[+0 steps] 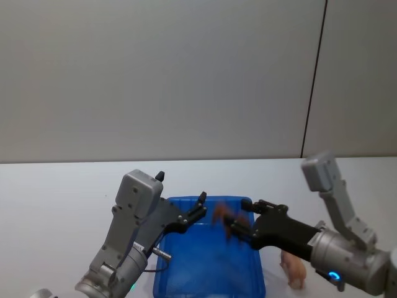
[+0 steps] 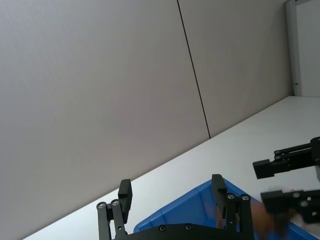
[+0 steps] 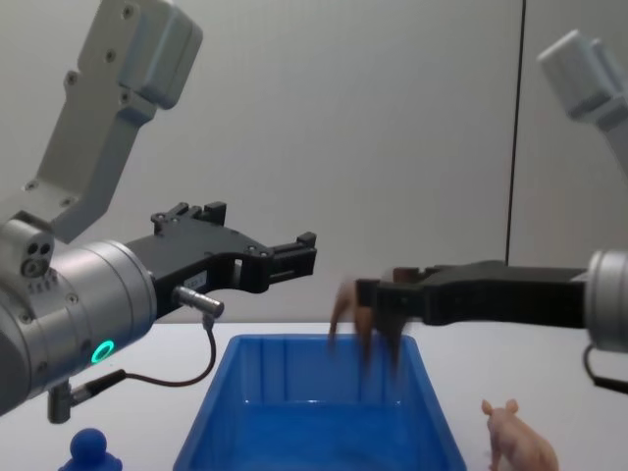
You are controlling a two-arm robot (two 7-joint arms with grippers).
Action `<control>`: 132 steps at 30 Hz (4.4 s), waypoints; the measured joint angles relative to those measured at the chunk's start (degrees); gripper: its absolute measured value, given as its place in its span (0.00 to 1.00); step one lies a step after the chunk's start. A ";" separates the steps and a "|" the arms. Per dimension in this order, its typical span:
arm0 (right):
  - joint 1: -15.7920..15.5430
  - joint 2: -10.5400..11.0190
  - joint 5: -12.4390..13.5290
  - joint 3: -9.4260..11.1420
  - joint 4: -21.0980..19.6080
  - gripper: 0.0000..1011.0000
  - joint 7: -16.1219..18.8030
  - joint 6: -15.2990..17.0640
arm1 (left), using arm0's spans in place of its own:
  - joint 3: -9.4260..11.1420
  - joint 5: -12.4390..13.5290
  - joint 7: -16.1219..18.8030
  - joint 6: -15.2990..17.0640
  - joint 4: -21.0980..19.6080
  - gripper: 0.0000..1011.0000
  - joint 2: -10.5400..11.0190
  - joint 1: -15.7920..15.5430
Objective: Pick up the two dolls from the table and place them into the box.
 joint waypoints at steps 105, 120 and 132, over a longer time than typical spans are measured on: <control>-3.40 7.86 3.77 3.71 4.50 0.37 -4.05 0.89 | 0.00 0.00 0.00 0.00 0.00 0.99 0.00 0.00; -0.02 5.97 4.59 2.54 -0.56 0.37 0.06 0.74 | 0.00 0.00 0.00 0.00 0.00 0.99 0.00 0.00; 3.05 2.51 2.23 -0.72 1.58 0.46 2.82 3.61 | 0.00 0.00 0.00 0.00 0.00 0.99 0.00 0.00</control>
